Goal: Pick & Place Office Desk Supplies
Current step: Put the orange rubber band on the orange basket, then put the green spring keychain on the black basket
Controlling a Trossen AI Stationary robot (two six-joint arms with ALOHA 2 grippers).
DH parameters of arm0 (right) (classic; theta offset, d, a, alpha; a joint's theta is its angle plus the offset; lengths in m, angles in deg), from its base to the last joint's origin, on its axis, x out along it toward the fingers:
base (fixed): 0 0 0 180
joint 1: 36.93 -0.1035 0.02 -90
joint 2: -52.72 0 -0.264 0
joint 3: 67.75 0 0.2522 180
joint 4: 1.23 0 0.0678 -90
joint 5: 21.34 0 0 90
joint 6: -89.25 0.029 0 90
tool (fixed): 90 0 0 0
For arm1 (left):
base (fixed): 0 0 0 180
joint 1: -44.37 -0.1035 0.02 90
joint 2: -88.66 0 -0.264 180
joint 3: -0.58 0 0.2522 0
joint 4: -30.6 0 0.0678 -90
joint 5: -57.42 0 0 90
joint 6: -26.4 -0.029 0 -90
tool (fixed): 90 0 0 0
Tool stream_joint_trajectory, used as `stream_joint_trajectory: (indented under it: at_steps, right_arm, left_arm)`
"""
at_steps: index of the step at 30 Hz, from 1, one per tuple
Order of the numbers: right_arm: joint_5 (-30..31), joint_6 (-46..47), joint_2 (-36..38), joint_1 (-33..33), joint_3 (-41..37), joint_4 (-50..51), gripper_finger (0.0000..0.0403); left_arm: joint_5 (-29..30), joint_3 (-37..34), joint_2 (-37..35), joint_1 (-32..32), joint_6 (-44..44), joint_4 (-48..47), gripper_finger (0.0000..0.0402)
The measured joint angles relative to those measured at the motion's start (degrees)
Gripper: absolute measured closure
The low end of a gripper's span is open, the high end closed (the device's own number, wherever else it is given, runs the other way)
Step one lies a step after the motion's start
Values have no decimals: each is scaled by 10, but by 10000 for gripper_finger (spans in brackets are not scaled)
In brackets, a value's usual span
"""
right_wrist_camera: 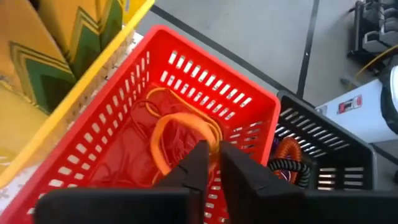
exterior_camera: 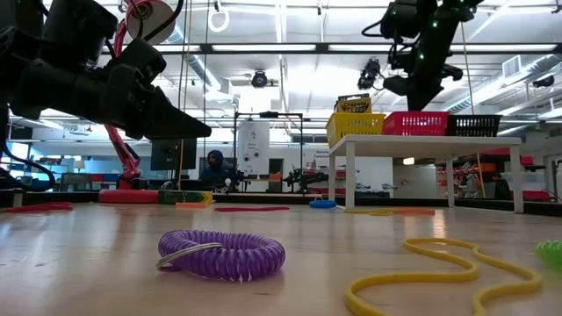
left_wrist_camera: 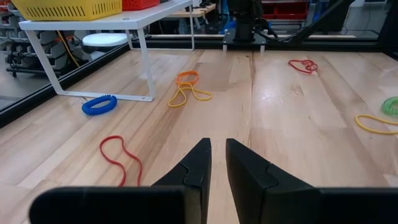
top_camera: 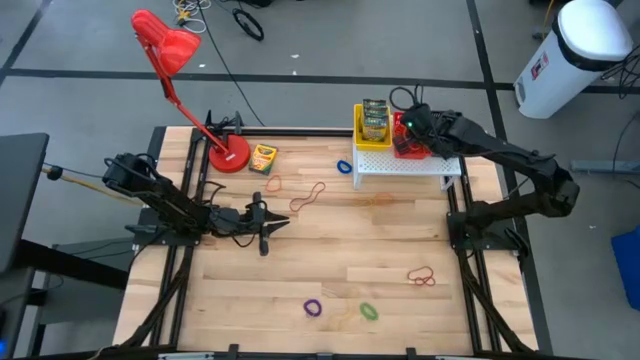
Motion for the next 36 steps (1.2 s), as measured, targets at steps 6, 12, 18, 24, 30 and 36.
stream_joint_trajectory:
  at_steps: [6,12,18,24,30,36]
  right_arm:
    - [18,7,0,-10,23,1,273]
    - [14,9,3,-41,71,23,231]
    - [15,26,14,-185,62,-5,311]
    - [66,59,13,-388,16,-113,392]
    - [97,78,13,-541,-62,-266,398]
    - [93,187,-25,-635,-122,-329,397]
  left_arm:
    - [0,0,0,0,0,0,347]
    - [0,0,0,0,0,0,347]
    - [0,0,0,0,0,0,347]
    - [0,0,0,0,0,0,347]
    - [0,0,0,0,0,0,347]
    - [0,0,0,0,0,-1,347]
